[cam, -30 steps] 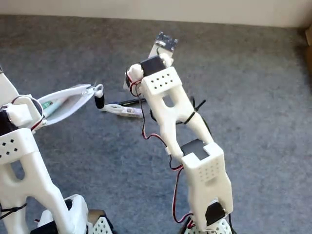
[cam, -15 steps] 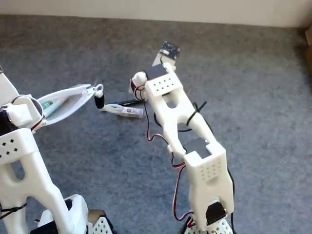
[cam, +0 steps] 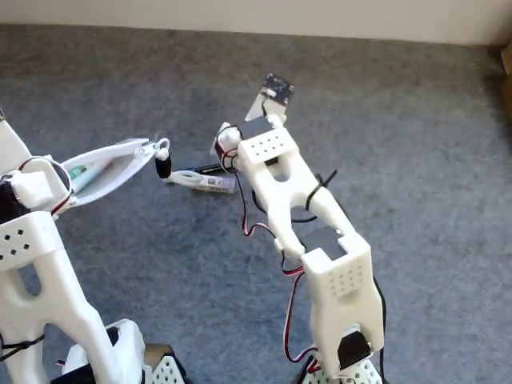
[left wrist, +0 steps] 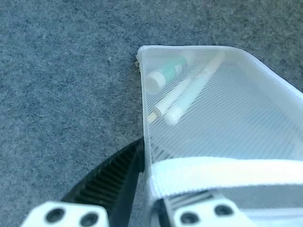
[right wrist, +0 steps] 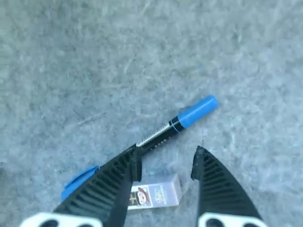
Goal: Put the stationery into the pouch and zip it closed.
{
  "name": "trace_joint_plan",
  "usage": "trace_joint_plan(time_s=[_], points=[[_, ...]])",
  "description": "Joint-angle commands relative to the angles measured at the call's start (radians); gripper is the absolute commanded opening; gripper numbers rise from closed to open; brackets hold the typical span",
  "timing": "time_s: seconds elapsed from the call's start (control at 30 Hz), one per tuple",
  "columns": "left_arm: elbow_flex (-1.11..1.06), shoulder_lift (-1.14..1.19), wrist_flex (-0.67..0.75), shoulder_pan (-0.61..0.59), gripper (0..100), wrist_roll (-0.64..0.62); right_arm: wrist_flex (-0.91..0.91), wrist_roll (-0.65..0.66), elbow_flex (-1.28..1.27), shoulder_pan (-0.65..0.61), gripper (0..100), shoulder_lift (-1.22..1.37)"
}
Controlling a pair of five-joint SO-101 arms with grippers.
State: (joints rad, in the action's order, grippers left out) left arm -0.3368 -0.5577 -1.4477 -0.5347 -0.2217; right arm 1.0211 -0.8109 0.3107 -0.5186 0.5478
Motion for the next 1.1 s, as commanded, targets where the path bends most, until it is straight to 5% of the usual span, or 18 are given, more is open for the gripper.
trace_joint_plan(time_s=[0.0,0.17,0.47,0.73,1.07], points=[[-0.013,-0.004,0.035,-0.01,1,0.009,-0.042,-0.003,0.005,0.033,17.0,-0.001],[-0.015,-0.005,0.035,-0.01,1,0.009,-0.042,-0.003,0.056,0.041,17.0,0.147],[-0.015,-0.005,0.035,-0.01,1,0.009,0.246,-0.015,0.49,0.061,17.0,0.387],[-0.015,-0.005,0.035,-0.01,1,0.009,0.314,-0.072,0.843,0.062,17.0,0.573],[-0.015,-0.005,0.035,-0.01,1,0.009,0.392,-0.068,0.935,0.058,16.6,0.656]])
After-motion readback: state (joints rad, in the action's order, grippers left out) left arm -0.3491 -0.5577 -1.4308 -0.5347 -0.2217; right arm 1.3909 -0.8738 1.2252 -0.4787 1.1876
